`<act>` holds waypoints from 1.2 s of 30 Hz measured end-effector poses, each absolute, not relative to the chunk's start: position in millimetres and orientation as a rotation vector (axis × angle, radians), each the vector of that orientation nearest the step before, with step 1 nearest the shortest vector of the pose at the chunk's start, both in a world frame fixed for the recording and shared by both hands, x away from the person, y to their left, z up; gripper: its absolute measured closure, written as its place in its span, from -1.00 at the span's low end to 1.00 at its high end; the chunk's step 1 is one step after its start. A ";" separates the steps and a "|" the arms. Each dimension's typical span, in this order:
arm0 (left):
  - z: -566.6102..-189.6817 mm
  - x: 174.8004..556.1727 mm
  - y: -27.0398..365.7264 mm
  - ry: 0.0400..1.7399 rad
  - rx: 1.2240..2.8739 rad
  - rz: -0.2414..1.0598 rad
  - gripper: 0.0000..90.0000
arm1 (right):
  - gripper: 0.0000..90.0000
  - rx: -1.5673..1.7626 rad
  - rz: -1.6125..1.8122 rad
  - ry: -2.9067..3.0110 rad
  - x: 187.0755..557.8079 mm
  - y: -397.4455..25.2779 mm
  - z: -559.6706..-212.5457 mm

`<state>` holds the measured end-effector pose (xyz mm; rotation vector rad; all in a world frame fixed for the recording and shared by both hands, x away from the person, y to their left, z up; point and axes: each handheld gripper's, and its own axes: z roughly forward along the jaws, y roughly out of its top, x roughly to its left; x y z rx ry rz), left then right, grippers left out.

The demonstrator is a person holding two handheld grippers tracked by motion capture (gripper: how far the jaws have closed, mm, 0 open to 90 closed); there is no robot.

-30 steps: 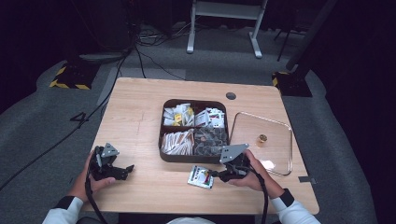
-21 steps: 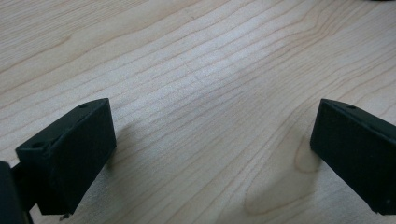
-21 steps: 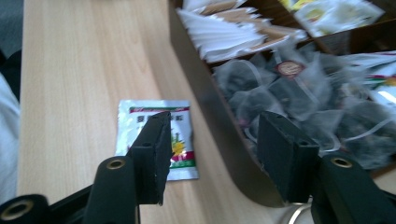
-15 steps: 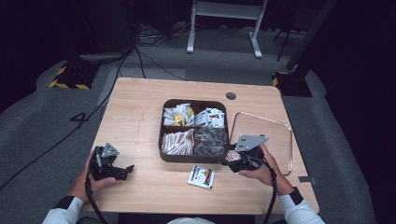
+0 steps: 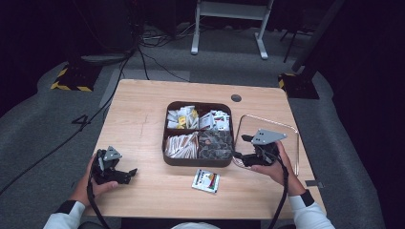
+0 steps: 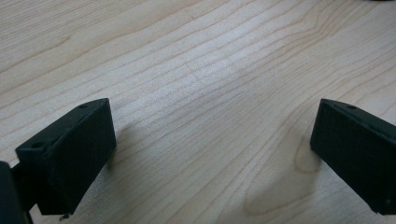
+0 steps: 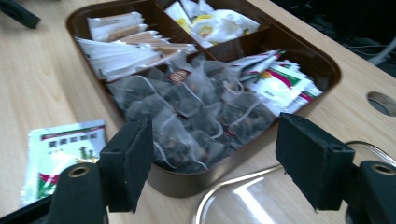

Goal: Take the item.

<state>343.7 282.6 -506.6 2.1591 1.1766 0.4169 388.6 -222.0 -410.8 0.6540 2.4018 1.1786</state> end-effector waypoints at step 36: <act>-506.7 343.8 282.6 1.176 2.160 0.418 -0.99 | -0.33 1.122 0.896 2.246 453.3 -308.4 -462.5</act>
